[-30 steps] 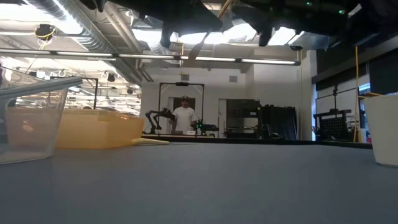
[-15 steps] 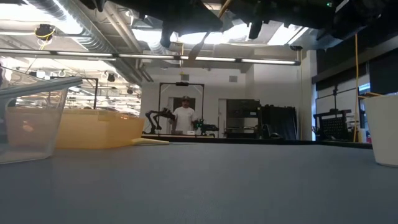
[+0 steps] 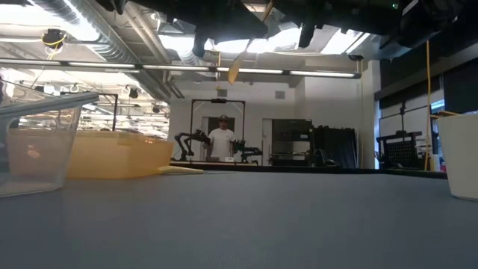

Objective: Sort silverware by color (type)
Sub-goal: Put the gold knife into the white bin

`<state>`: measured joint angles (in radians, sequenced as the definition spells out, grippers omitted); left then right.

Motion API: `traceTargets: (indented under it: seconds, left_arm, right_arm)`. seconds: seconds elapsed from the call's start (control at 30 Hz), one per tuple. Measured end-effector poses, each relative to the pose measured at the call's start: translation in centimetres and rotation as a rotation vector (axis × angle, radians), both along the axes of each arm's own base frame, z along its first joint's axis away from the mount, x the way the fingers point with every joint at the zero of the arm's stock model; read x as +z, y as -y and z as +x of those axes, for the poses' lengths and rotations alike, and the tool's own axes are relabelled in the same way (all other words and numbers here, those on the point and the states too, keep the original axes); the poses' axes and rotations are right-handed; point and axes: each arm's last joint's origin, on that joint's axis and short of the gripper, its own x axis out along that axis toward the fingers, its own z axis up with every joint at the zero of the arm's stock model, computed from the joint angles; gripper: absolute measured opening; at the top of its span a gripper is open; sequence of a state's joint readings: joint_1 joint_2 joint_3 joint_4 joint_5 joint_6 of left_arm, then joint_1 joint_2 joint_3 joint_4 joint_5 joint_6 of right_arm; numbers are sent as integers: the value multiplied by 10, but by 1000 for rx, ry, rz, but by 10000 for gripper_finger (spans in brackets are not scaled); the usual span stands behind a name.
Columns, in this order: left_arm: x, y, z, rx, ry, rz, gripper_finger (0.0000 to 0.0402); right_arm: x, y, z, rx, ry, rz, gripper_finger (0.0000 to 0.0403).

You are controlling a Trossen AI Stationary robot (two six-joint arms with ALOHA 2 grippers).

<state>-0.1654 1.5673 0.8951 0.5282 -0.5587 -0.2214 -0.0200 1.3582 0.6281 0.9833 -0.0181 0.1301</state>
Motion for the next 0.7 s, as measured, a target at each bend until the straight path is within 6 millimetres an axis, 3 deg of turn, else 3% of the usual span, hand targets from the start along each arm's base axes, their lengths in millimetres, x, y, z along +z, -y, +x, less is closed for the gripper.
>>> traceTargets:
  seconds: [0.7]
  left_arm:
    - [1, 0, 0, 5, 15, -18, 53]
  right_arm:
    - [-1, 0, 0, 1, -18, -4, 2]
